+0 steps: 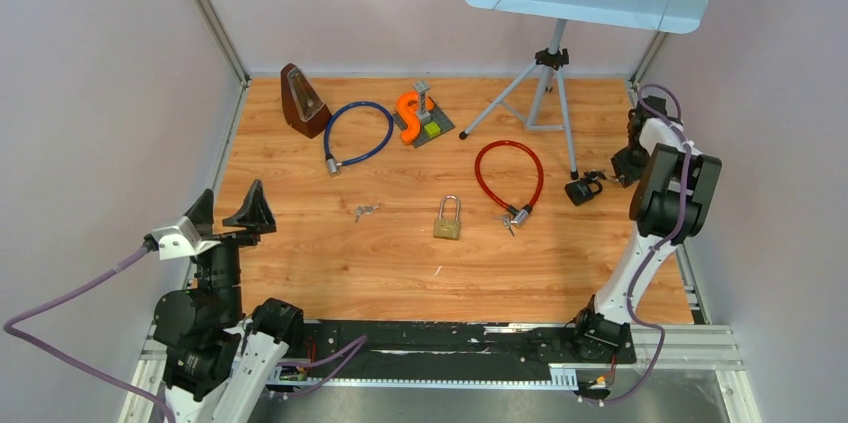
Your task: Unlock with the key
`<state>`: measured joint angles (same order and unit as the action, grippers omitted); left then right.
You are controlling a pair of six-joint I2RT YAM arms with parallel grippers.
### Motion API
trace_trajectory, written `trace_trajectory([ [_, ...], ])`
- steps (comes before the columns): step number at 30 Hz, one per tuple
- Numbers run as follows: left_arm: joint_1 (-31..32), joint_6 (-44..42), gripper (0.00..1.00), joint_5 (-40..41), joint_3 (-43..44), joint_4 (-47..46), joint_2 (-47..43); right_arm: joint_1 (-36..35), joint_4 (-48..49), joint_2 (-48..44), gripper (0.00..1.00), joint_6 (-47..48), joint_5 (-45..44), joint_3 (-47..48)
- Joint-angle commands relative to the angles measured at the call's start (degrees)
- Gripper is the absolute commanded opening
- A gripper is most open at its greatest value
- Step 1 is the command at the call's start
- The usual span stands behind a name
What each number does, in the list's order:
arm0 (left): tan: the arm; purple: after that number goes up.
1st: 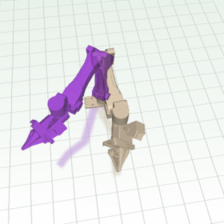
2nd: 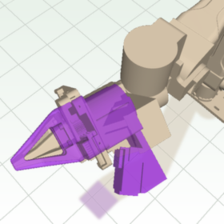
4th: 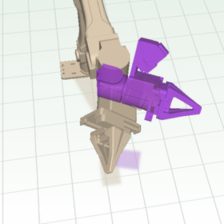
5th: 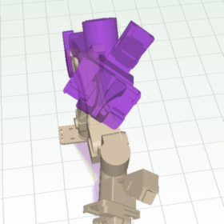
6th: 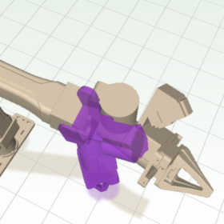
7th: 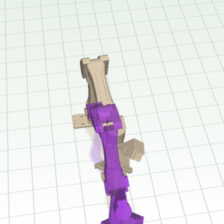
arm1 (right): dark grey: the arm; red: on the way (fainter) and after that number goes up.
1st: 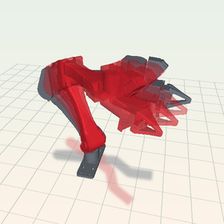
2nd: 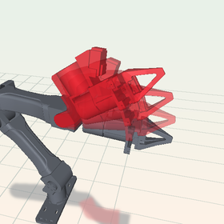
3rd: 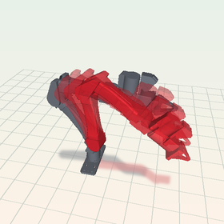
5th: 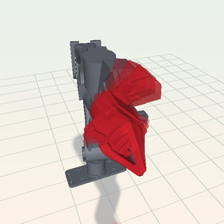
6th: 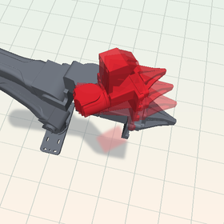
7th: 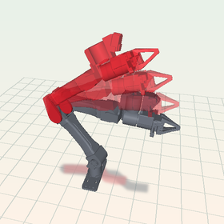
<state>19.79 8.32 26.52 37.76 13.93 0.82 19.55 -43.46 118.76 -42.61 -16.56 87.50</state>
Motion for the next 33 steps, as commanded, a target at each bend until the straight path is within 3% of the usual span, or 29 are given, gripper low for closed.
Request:
trace_trajectory([
  [1,0.04,-1.26,1.0,0.49,-0.29,-1.62,0.01,0.7,0.17,-2.24,0.26,-1.84,0.91,-2.12],
  [4,0.14,-1.28,1.0,0.46,-0.27,-1.65,-0.07,0.74,0.16,-3.94,0.13,-1.71,1.26,-3.38],
  [11,0.08,-1.47,1.0,0.52,-0.31,-1.55,-0.29,0.69,0.22,-11.82,0.01,-1.91,2.45,-8.52],
  [23,0.16,-0.64,1.0,-1.93,-0.31,-1.66,-0.3,-5.58,-0.02,-31.98,0.0,1.3,5.48,-21.37],
  [33,0.16,0.18,1.0,-6.78,0.21,-1.91,3.08,-23.58,4.56,-49.56,0.0,7.56,11.93,-29.78],
])
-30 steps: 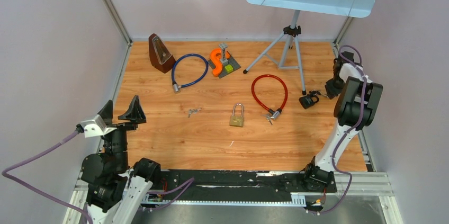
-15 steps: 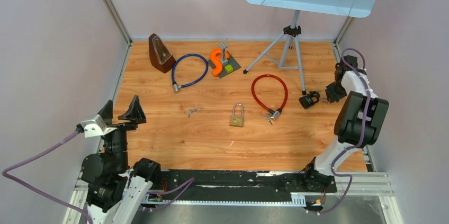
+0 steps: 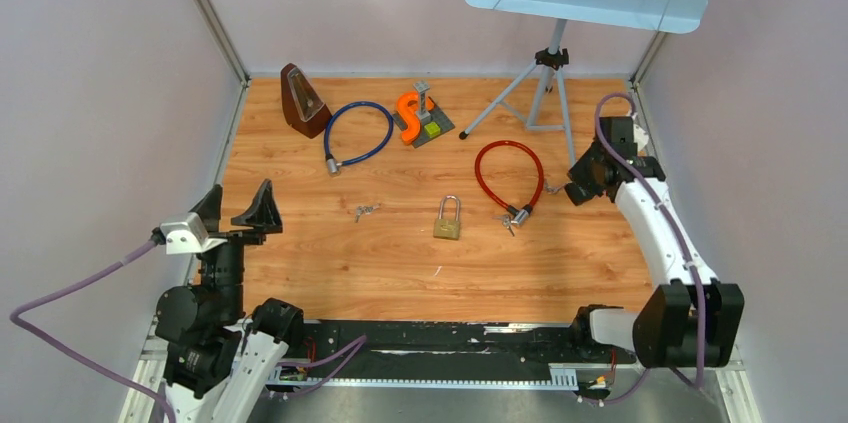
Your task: Unlock with the key
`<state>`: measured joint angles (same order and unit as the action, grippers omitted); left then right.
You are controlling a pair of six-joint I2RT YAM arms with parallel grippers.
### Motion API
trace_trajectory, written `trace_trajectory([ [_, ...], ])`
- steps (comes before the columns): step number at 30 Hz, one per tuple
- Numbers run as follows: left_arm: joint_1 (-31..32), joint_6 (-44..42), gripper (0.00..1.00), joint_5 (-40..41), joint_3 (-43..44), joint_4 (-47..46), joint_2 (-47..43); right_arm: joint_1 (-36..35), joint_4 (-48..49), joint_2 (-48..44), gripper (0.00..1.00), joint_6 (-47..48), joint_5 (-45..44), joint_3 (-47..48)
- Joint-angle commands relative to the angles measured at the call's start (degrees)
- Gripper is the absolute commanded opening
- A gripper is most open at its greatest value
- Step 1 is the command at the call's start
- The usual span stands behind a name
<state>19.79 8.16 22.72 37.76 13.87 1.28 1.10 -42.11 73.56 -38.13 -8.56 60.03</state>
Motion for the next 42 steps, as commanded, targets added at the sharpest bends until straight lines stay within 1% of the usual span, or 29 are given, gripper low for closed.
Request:
trace_trajectory([
  [1,0.16,0.35,1.0,-3.5,0.3,-1.79,3.43,-5.74,3.3,-5.13,0.0,2.72,4.06,-3.13],
  [2,0.16,0.36,1.0,-3.9,0.52,-1.56,3.85,-5.9,3.45,-5.78,0.01,2.68,3.61,-4.22],
  [4,0.16,0.15,1.0,-4.21,0.8,-1.2,5.04,-5.93,4.23,-6.18,0.11,3.22,0.78,-5.38],
  [5,0.16,0.07,1.0,-4.23,0.86,-1.07,5.64,-5.86,4.69,-5.81,0.19,3.92,-0.66,-5.78],
  [6,0.16,0.04,1.0,-4.3,0.97,-0.98,5.87,-5.91,5.58,-5.23,0.31,5.09,-0.89,-5.88],
  [7,0.16,-0.09,1.0,-4.37,0.98,-1.05,6.27,-5.9,6.58,-4.2,0.4,6.04,-0.54,-5.84],
  [8,0.16,-0.17,1.0,-4.53,1.0,-1.04,6.4,-5.9,7.7,-2.93,0.44,6.78,0.26,-5.68],
  [10,0.16,-0.35,1.0,-4.63,1.05,-0.85,6.72,-5.87,11.25,-0.22,0.47,9.72,1.91,-5.54],
  [13,0.16,-0.64,1.0,-4.62,1.09,-0.64,6.89,-5.78,16.71,4.64,0.46,11.43,1.77,-4.95],
  [17,0.16,-0.81,1.0,-4.62,1.02,-0.37,6.95,-5.59,20.34,12.46,0.42,10.8,-2.03,-2.41],
  [20,0.16,-1.01,1.0,-4.7,0.97,-0.51,6.97,-5.61,23.56,17.51,0.39,10.69,-2.18,-1.23],
  [26,0.16,-1.52,1.0,-4.58,0.75,-0.58,7.02,-5.61,29.65,22.92,0.38,11.24,-0.42,-0.43],
  [30,0.16,-1.82,1.0,-4.53,0.61,-0.84,7.03,-5.63,29.06,25.74,0.37,11.17,0.12,0.41],
  [35,0.16,-1.92,1.0,-4.57,0.48,-0.91,7.0,-5.65,24.03,25.39,0.32,7.98,3.87,-0.9],
  [42,0.16,-1.68,1.0,-4.94,0.4,-1.09,7.0,-5.89,20.05,15.6,0.27,3.98,7.34,-10.19],
])
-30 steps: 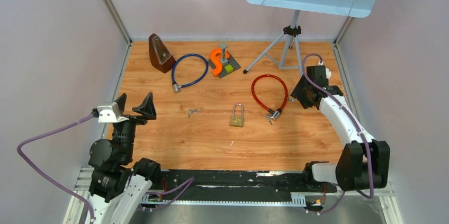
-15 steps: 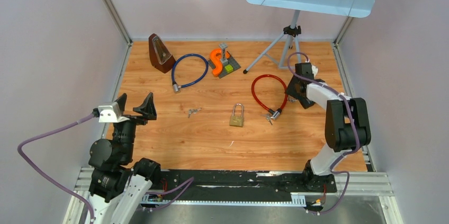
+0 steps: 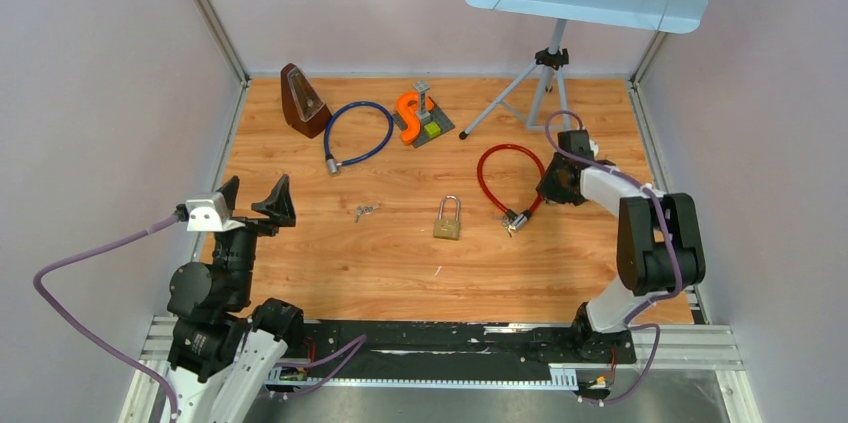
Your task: Unlock with the key
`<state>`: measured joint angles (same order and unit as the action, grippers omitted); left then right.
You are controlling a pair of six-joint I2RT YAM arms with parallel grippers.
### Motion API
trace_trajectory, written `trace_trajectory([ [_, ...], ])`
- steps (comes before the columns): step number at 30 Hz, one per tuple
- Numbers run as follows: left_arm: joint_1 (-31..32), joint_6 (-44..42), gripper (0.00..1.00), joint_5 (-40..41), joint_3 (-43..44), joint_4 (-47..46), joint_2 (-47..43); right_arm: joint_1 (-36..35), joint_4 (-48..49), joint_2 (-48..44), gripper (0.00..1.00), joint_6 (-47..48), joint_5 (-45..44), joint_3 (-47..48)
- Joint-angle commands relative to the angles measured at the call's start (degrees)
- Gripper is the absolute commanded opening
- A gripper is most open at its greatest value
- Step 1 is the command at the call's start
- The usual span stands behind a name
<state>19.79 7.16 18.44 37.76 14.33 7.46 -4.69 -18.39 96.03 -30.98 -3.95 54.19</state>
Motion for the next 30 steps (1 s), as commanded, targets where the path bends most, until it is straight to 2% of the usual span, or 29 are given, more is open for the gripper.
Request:
trace_trajectory([
  [1,0.16,-0.71,1.0,-0.74,0.44,-1.56,0.89,-0.1,-3.79,-8.43,0.27,-3.43,2.95,-5.7],
  [8,0.17,-0.58,1.0,-1.14,0.46,-1.62,1.52,-1.09,-7.37,-16.46,0.23,-4.46,8.71,-10.3],
  [12,0.18,-0.49,1.0,-1.36,0.48,-1.59,1.93,-1.95,-11.42,-19.16,0.23,-4.51,8.49,-9.72],
  [15,0.21,-0.48,1.0,-1.38,0.52,-1.58,1.94,-1.97,-13.18,-20.71,0.29,-3.7,4.42,-8.87],
  [20,0.21,-0.48,1.0,-1.53,0.49,-1.56,1.85,-1.97,-16.9,-16.25,0.32,-2.9,-5.25,-3.74],
  [30,0.24,-0.6,1.0,-1.19,0.41,-1.35,1.03,-1.94,-16.66,-4.5,0.33,-1.8,-6.0,1.32],
])
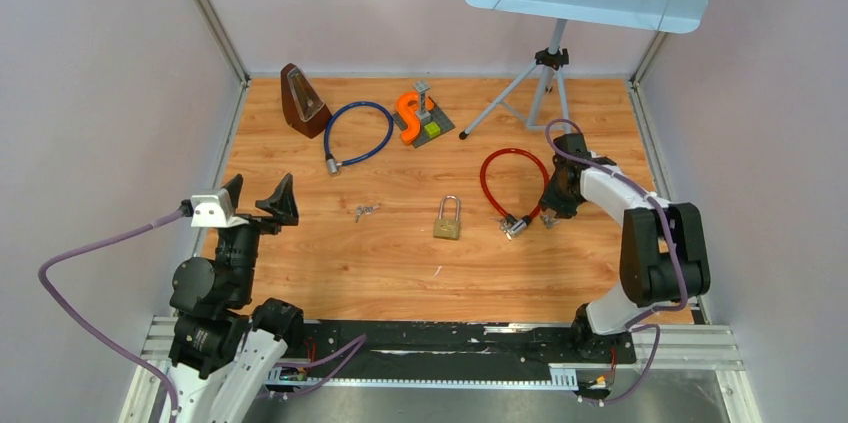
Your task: Unlock with the key
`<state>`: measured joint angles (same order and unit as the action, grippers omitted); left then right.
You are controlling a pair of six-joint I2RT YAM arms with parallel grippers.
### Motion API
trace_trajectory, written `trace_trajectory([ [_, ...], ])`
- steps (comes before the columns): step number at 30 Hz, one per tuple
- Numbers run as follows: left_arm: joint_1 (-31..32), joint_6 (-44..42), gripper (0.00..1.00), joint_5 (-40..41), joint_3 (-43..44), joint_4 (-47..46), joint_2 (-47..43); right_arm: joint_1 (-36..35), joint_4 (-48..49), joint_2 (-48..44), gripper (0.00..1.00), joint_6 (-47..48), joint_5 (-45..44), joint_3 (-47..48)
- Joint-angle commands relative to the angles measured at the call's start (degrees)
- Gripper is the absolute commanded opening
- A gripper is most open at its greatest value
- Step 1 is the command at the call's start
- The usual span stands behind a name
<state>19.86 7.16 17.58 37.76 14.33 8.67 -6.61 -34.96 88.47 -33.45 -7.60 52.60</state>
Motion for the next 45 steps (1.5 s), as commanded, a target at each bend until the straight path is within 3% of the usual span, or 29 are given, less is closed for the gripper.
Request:
trace_trajectory([
  [1,0.18,-0.58,1.0,-0.35,0.39,-1.42,-0.24,-0.02,-0.03,4.47,0.33,0.49,-2.33,3.54],
  [7,0.18,-0.73,1.0,-0.16,0.43,-1.36,-0.7,-3.28,-3.39,9.06,0.38,-1.34,-4.59,6.37],
  [13,0.18,-0.74,1.0,-0.27,0.3,-1.37,-1.07,-5.9,-6.43,9.96,0.37,-3.68,-4.19,3.7],
  [17,0.18,-0.59,1.0,-0.55,0.37,-1.4,-1.11,-8.07,-7.25,7.95,0.29,-4.36,-3.38,1.25],
  [23,0.18,0.81,1.0,-2.72,0.87,-1.67,-0.17,-14.62,-8.5,3.95,0.08,-5.4,-3.62,-0.6],
  [27,0.18,3.26,1.0,-6.19,2.93,-0.56,2.92,-20.33,-8.35,0.28,0.01,-6.85,-3.02,-1.06],
  [33,0.18,8.49,1.0,-12.91,5.4,0.89,10.45,-29.16,-5.38,-5.21,0.0,-10.4,1.09,-1.98],
  [38,0.18,12.54,1.0,-18.46,5.49,0.52,15.37,-35.78,-1.99,-4.89,0.0,-11.87,1.88,0.05],
  [45,0.18,20.12,1.0,-29.92,3.58,-1.84,25.45,-39.78,5.23,-3.14,0.0,-13.09,1.82,4.24],
])
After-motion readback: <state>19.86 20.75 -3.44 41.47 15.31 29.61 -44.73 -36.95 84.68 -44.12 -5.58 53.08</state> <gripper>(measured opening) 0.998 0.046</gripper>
